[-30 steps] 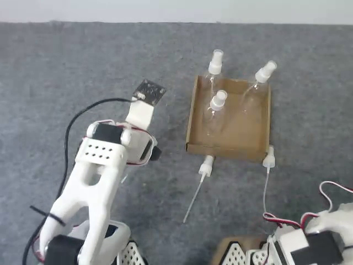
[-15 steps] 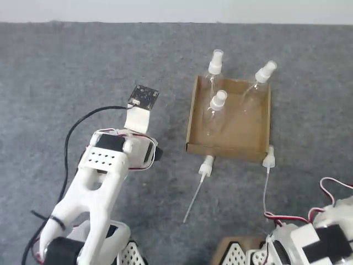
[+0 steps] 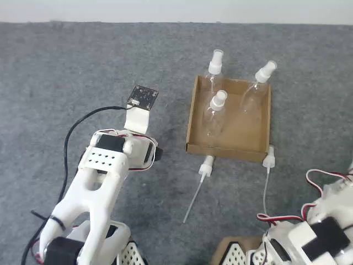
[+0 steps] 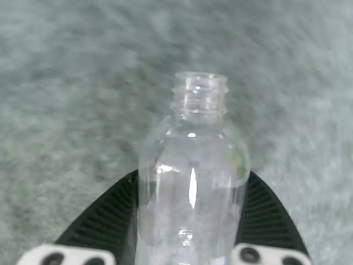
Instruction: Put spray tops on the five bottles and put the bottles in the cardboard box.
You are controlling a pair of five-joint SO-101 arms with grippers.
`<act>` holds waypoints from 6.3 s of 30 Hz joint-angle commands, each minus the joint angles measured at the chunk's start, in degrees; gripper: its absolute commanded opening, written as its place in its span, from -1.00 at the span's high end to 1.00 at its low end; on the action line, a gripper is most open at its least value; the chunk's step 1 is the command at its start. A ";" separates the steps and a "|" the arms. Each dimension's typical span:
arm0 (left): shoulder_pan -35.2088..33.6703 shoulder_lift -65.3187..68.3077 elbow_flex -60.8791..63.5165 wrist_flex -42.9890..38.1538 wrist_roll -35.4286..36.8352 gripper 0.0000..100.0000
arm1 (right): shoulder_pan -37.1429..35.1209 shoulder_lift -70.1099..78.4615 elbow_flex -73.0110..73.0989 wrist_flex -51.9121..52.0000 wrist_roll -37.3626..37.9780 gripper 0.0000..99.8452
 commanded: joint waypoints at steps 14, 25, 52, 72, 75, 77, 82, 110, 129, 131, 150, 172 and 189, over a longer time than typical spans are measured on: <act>0.18 -1.93 1.36 -3.69 0.44 0.55 | -13.93 -0.48 -2.02 -0.13 14.33 0.69; -2.73 -1.93 -0.40 -2.81 -2.81 0.55 | -15.25 0.04 -10.02 6.37 7.91 0.69; 21.27 8.70 -18.24 11.08 0.88 0.55 | -16.40 0.22 -10.11 8.75 9.49 0.68; 30.95 18.02 -19.38 1.14 10.90 0.68 | -16.40 0.22 -10.11 8.84 9.49 0.68; 31.47 18.02 -17.27 -1.76 11.78 0.68 | -16.31 0.22 -10.11 8.84 9.49 0.68; 32.00 18.02 -15.78 -3.87 10.81 0.68 | -16.31 0.22 -10.11 8.84 9.49 0.68; 33.05 18.11 -14.20 -5.27 9.32 0.68 | -16.31 0.22 -10.11 8.84 9.49 0.68; 32.88 18.20 -14.11 -7.47 8.18 0.62 | -16.31 0.22 -10.02 8.92 9.49 0.68; 31.21 30.68 -20.00 -8.44 9.85 0.63 | -16.31 0.22 -10.02 8.92 9.49 0.68; 31.12 31.56 -20.09 -8.44 9.76 0.64 | -16.31 0.22 -10.02 8.92 9.49 0.68; 30.15 24.00 -12.53 -1.93 4.40 0.92 | -15.69 0.22 -10.02 8.92 9.76 0.68; 5.89 17.67 -5.76 -7.03 -5.80 0.71 | -15.78 0.22 -10.02 8.92 9.85 0.68; 5.36 24.00 -16.13 -4.75 -6.86 0.71 | -15.78 0.13 -10.02 8.92 9.85 0.68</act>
